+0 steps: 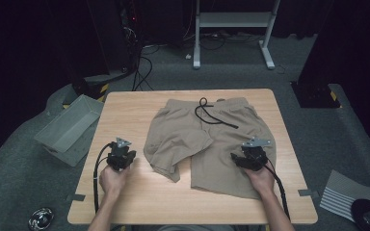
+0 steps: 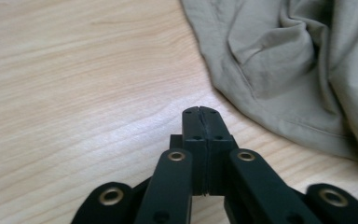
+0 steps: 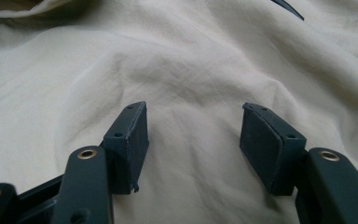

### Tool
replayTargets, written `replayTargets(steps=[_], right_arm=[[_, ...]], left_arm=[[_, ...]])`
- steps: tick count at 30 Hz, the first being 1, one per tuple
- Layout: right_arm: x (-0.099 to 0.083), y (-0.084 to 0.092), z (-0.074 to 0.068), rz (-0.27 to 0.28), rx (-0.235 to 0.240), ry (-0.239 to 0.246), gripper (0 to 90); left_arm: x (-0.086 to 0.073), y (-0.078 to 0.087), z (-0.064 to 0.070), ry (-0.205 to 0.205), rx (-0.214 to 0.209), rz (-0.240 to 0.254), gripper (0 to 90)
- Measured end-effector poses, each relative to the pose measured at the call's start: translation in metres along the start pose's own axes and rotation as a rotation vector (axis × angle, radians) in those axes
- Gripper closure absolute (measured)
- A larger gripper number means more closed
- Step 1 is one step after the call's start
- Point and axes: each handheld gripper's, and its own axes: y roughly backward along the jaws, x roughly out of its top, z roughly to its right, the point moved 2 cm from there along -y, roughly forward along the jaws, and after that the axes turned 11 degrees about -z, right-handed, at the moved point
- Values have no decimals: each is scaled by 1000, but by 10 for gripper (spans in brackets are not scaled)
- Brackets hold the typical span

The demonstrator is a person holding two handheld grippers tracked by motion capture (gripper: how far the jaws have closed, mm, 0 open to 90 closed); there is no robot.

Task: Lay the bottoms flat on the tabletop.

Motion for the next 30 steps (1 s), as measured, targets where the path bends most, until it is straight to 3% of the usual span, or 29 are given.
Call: replayTargets(steps=[4,7,9,11,13,15,18,22,27,30], right_arm=[[0,0,0,0,0,-1,413],[0,0,0,0,-1,-1,412],[0,0,0,0,-1,-1,412],[0,0,0,1,-1,0,411],[0,0,0,0,-2,1,411],[1,-1,0,0,-2,2,411],[2,-2,3,2,-7,-1,413],[3,-3,10,1,-16,-18,411],[-1,0,25,2,-41,-37,407],[-3,2,33,4,-65,-40,408]], left_arm=[[7,-12,12,9,-94,26,604],[12,-21,22,1,-101,13,568],[14,-25,28,-21,-52,23,618],[20,-29,31,-34,-31,24,712],[31,-33,30,-41,-18,-1,798],[44,-38,31,-72,33,-34,865],[57,-44,32,-106,83,-62,887],[49,-36,17,-51,57,-51,890],[33,-14,-10,-7,93,-26,891],[32,-9,-21,27,85,-10,887]])
